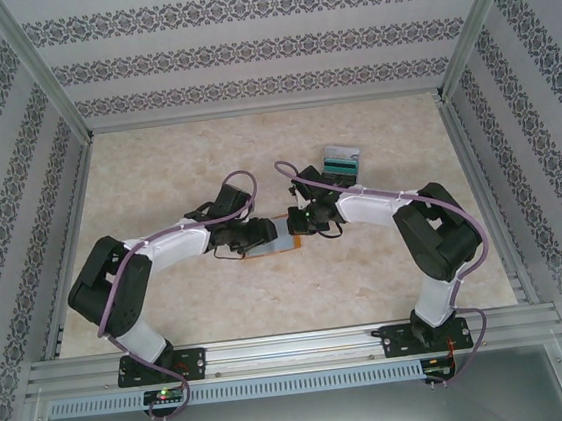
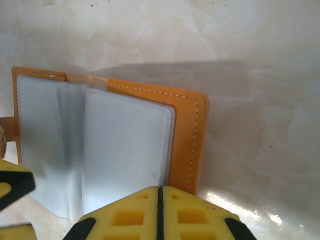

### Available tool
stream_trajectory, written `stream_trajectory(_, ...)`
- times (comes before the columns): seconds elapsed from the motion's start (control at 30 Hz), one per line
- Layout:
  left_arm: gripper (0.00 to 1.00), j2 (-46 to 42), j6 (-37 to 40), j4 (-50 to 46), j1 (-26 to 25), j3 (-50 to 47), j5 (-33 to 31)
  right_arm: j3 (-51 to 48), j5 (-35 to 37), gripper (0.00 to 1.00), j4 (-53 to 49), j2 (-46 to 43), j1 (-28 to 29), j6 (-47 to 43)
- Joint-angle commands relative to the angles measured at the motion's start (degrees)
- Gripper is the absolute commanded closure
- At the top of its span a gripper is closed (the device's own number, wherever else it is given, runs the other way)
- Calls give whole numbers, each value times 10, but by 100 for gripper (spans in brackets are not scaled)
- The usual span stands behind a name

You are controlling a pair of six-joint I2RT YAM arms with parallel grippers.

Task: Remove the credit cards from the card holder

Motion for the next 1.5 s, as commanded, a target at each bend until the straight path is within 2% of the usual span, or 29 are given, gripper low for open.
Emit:
stream_trajectory(0.0, 45, -37, 3, -54, 6, -3, -71, -3, 18, 100, -16, -26, 4, -2)
stream_trajectory(0.37, 45, -29, -8, -40, 14, -21, -59, -3, 29, 100, -36, -33, -2, -8)
stream_trajectory(0.5, 45, -21, -6, -33, 14, -20, -49, -16, 38, 96, -34, -26, -1, -8)
stream_trajectory(1.23, 44, 22, -6, -25, 11, -10, -23, -14, 26, 100, -24, 12, -1, -13)
stream_trajectory(1.47, 41, 32, -3, -16, -1, 7, -6, -12, 23, 100, -23, 12, -1, -10)
